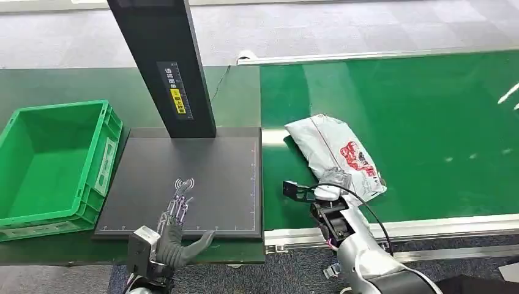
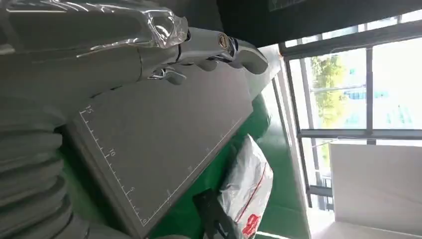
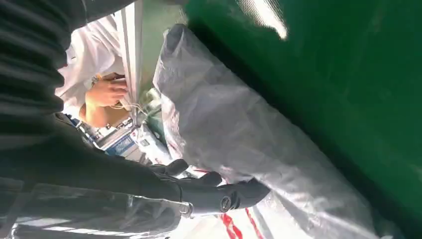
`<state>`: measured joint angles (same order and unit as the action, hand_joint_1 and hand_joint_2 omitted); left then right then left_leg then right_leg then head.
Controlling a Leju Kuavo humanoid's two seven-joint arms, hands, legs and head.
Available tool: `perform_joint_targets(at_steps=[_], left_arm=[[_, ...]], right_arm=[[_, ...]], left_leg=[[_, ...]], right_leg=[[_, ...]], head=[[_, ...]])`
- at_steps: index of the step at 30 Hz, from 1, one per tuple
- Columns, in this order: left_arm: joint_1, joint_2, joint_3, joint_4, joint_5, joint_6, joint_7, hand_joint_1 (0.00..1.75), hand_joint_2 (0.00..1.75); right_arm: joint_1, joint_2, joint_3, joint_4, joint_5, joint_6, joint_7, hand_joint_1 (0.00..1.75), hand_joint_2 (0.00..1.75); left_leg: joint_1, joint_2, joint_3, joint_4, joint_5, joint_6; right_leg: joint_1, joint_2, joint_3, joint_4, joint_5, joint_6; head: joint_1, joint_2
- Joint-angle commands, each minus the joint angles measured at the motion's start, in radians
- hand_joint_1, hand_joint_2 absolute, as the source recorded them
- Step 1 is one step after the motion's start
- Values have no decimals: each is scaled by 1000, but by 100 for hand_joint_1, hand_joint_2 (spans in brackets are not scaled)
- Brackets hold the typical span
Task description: Moved the parcel from conveyor to table for the left to box.
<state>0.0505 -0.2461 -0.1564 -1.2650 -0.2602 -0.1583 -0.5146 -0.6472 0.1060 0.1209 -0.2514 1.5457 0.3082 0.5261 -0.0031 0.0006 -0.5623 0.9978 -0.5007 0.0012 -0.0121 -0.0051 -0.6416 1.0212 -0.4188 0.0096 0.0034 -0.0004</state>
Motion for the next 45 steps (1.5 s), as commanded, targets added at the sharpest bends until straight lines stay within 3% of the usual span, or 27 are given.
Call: perform_joint_targets(at_steps=[1, 21, 25, 27, 28, 32, 34, 37, 42, 43, 45], left_arm=[[-8, 8, 3, 23, 4, 6, 2, 0, 175], [2, 17, -1, 27, 7, 17, 0, 0, 175], [4, 20, -1, 23, 8, 16, 0, 0, 175], [17, 21, 6, 7, 9, 16, -3, 0, 175], [20, 21, 7, 4, 9, 15, -3, 0, 175], [35, 23, 12, -13, 3, 5, -8, 0, 175], [38, 24, 12, -12, 2, 3, -9, 0, 175], [39, 25, 10, -10, 0, -1, -13, 0, 175], [39, 25, 10, -8, -1, -1, -14, 0, 175], [29, 21, 10, 8, -3, -8, -24, 0, 175], [28, 21, 10, 11, -3, -9, -24, 0, 175]], right_arm=[[45, -14, 4, 47, 25, 24, -28, 175, 175], [73, -9, -25, 39, 4, -2, -76, 175, 175], [55, 0, -55, 35, -26, -100, -133, 175, 175], [32, 11, -108, 12, -77, -252, -209, 175, 175], [15, 12, -109, 20, -76, -243, -209, 175, 175], [-44, 17, -181, -7, -144, -449, -322, 175, 175], [-68, 13, -185, -9, -147, -445, -329, 175, 175], [-67, 7, -189, -38, -148, -541, -345, 175, 175], [-72, 4, -190, -34, -149, -539, -347, 175, 175], [-85, -16, -225, -65, -175, -713, -398, 175, 175], [-88, -19, -227, -63, -176, -710, -401, 175, 175]], left_leg=[[1, -3, 3, -2, 1, -1], [1, -3, 12, -2, 0, -1], [1, -2, 13, -2, 0, 0], [1, -1, 12, -2, 0, -1], [0, 0, 12, -1, -1, 0], [0, 4, 8, -1, 0, -1], [-1, 3, 7, 0, -1, 0], [0, 2, 8, 0, 0, -1], [0, 2, 7, 0, 0, -1], [0, 2, 8, 0, 0, -1], [0, 0, 6, 0, 0, -1]], right_leg=[[1, -3, 5, -3, 0, -1], [1, -3, 14, -3, -2, 0], [1, -2, 14, -3, -2, 1], [1, -1, 14, -3, -1, 0], [0, 0, 13, -1, -2, 1], [-1, 4, 9, -1, 1, 0], [-1, 3, 9, 1, 0, 0], [0, 2, 9, 0, 0, 0], [0, 2, 8, -1, 0, -1], [0, 2, 8, 0, 0, 0], [0, 0, 7, -1, 0, 0]], head=[[0, 0], [0, 0], [0, 0], [0, 0], [0, 0], [0, 0], [0, 0], [0, 0], [0, 0], [0, 0], [0, 0]])
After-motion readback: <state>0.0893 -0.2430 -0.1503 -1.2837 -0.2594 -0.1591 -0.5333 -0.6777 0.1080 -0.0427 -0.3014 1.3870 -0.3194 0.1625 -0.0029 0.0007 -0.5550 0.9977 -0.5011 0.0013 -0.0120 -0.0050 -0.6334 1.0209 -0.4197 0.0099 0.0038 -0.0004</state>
